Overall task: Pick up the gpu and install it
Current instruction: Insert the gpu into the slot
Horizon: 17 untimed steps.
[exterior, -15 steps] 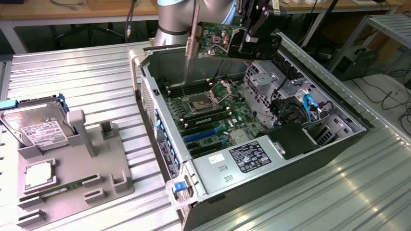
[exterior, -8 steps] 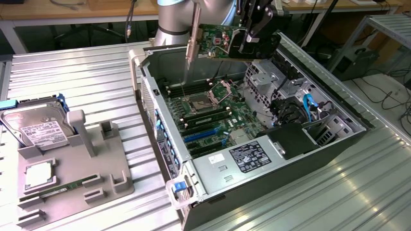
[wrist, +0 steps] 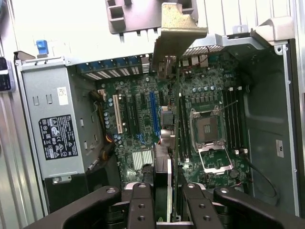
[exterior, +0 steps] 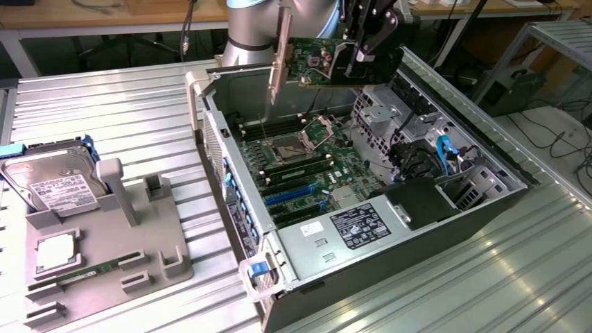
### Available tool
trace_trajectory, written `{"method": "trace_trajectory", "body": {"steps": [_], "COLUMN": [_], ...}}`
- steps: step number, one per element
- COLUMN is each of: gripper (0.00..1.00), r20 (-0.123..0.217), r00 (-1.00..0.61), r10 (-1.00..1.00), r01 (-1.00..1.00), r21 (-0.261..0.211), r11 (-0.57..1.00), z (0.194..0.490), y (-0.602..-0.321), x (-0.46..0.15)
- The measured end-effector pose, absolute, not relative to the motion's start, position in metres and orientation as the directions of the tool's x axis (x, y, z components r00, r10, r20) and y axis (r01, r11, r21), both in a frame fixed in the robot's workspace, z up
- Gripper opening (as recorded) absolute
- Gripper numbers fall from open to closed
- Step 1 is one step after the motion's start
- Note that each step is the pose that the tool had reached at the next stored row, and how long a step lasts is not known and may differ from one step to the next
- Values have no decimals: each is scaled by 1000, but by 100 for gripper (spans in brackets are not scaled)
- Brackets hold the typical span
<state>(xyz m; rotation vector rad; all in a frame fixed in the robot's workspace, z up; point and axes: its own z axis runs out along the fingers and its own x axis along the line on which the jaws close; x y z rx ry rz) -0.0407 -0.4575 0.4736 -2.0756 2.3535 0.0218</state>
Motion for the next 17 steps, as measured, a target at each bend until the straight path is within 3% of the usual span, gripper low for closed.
{"method": "trace_trajectory", "body": {"steps": [17], "gripper": [27], "r20": [-12], "r00": [-66], "r10": [-998], "r01": [-998], "r21": [8], "r11": [66], "z": [472], "y": [-458], "x": [-41]}}
